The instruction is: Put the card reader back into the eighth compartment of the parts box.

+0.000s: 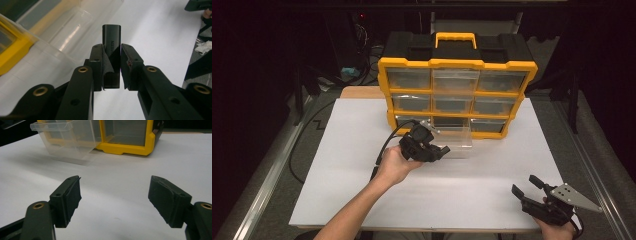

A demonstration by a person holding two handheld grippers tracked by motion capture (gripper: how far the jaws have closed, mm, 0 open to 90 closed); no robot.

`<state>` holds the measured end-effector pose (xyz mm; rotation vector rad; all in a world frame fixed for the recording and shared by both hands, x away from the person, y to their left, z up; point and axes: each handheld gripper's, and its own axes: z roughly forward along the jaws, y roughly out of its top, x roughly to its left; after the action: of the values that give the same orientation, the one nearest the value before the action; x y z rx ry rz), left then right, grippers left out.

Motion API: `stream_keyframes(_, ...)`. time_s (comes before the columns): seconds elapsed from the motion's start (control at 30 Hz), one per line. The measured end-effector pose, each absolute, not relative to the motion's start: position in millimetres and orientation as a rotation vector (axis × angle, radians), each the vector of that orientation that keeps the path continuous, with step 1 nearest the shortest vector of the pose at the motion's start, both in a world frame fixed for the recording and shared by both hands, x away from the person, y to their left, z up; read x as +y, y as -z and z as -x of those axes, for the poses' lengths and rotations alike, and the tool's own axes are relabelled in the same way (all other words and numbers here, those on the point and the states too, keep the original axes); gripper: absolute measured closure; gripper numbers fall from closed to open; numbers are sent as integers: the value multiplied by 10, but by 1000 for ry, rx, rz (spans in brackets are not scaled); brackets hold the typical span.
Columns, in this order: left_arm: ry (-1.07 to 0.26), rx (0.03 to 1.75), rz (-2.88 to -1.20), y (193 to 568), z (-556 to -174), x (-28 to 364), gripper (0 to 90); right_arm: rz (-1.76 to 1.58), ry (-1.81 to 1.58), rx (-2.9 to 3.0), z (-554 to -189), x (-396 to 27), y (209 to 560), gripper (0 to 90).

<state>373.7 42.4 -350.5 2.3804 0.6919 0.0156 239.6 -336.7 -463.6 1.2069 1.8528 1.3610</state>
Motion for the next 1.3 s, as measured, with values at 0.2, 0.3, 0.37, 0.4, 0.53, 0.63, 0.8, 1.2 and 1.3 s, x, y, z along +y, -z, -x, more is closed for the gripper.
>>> stream_keyframes(0.2, -27, 705, -2378, 3459, -3831, 392, 732, -1208, -1363, 1852, -2396, -3369, 4636, 262)
stream_keyframes(0.3, -35, 709, -2376, 3437, -3872, 372, 732, -1208, -1361, 1854, -2394, -3368, 4635, 262)
stream_keyframes(0.37, -42, 718, -2376, 3427, -3905, 351, 732, -1207, -1362, 1852, -2393, -3368, 4635, 262)
stream_keyframes(0.4, -48, 720, -2381, 3421, -3921, 342, 732, -1207, -1362, 1850, -2393, -3368, 4635, 262)
stream_keyframes(0.53, -78, 730, -2393, 3412, -4008, 310, 732, -1208, -1363, 1852, -2396, -3367, 4636, 262)
stream_keyframes(0.63, -81, 740, -2391, 3425, -4056, 280, 732, -1209, -1363, 1852, -2396, -3369, 4637, 262)
stream_keyframes(0.8, -104, 747, -2404, 3450, -4118, 214, 732, -1207, -1364, 1852, -2395, -3369, 4636, 261)
stream_keyframes(1.2, -119, 759, -2427, 3546, -4215, 113, 732, -1206, -1366, 1853, -2396, -3371, 4637, 261)
stream_keyframes(1.3, -122, 762, -2429, 3569, -4236, 101, 732, -1206, -1369, 1852, -2397, -3371, 4637, 261)
